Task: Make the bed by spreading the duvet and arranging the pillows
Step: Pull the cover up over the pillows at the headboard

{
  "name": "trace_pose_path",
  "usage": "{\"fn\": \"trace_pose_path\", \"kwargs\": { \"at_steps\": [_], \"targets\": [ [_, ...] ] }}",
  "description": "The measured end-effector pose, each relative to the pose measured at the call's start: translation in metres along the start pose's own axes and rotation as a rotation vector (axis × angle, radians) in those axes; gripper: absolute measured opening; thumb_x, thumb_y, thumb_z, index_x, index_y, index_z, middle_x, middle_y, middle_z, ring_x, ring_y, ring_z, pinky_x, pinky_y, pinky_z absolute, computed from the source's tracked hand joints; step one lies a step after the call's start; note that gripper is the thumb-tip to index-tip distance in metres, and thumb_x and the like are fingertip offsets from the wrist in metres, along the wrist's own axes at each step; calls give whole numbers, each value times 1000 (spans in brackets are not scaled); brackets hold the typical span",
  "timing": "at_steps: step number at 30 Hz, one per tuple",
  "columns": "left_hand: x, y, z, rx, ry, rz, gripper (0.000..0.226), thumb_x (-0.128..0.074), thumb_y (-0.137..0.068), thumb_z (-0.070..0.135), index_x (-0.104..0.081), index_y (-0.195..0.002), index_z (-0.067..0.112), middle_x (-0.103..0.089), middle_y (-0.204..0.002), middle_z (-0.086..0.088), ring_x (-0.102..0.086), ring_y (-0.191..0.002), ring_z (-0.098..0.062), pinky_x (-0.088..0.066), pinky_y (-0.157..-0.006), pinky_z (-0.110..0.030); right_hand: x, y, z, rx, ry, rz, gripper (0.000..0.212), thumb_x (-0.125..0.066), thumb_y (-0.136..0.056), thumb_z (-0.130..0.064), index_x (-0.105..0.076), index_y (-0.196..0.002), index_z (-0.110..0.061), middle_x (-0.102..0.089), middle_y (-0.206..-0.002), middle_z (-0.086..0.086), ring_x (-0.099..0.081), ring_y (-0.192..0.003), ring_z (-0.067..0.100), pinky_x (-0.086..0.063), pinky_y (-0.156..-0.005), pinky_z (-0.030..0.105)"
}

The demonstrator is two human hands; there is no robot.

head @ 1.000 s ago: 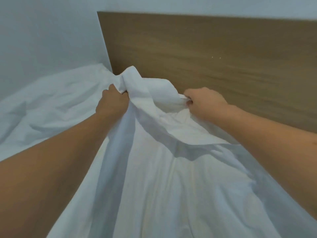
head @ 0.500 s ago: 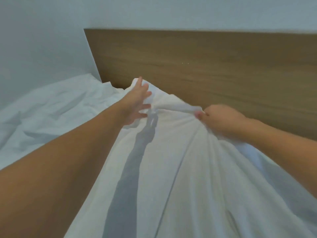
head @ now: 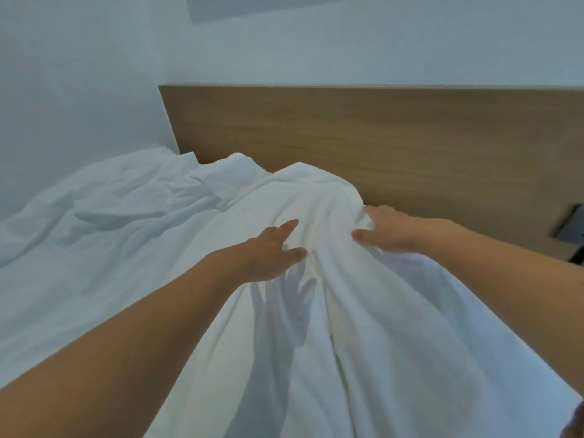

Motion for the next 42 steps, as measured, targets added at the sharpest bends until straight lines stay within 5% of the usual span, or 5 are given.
{"fn": "trace_pose_path", "kwargs": {
  "at_steps": [6,14,26,34,42],
  "targets": [
    [-74,28,72,28,-171,-42,72,-37,-90,69,-7,-150,44,-14,-159,6,-26,-142,-27,-25,-113,-49,-45,61,72,-76,81,28,81,-20,-84,-79,1,-152,-40,-4,-162,-2,-9,-148,25,-1,-114,62],
    [-143,56,109,183,-240,83,80,-41,-86,68,-3,-150,40,-4,-160,9,-9,-146,-24,-16,-113,-57,-54,92,123,-104,-219,15,105,-43,-68,-87,-16,-149,-26,-54,-131,6,-48,-122,30,-38,-103,46],
    [-222,93,156,377,-148,330,72,-31,-86,73,-33,-133,18,-46,-130,-10,-47,-120,-35,-37,-99,-49,-77,161,173,90,-351,-63,131,-65,-60,-81,9,-153,-26,-23,-156,6,-27,-140,29,-29,-109,42],
    [-260,120,186,108,-439,280,103,-36,-70,85,16,-146,40,-15,-151,0,-26,-135,-28,-29,-105,-55,-27,148,176,135,-1016,-46,83,-87,-65,-24,-48,-135,-5,-60,-126,13,-64,-103,29,-54,-88,46],
    [-160,80,213,-140,-9,891,17,-39,-98,37,-41,-99,20,-58,-79,0,-56,-71,-24,-43,-62,-36,52,137,186,194,-1048,295,39,-61,-90,-46,-59,-118,-20,-65,-116,5,-64,-88,20,-54,-69,30]
  ]
}}
Point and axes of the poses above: each hand's wrist, its own y-axis away from the middle knuckle, its own x-axis out of the back of the hand, z = x × y, the point moved 2 cm from there along -y, towards the middle knuckle
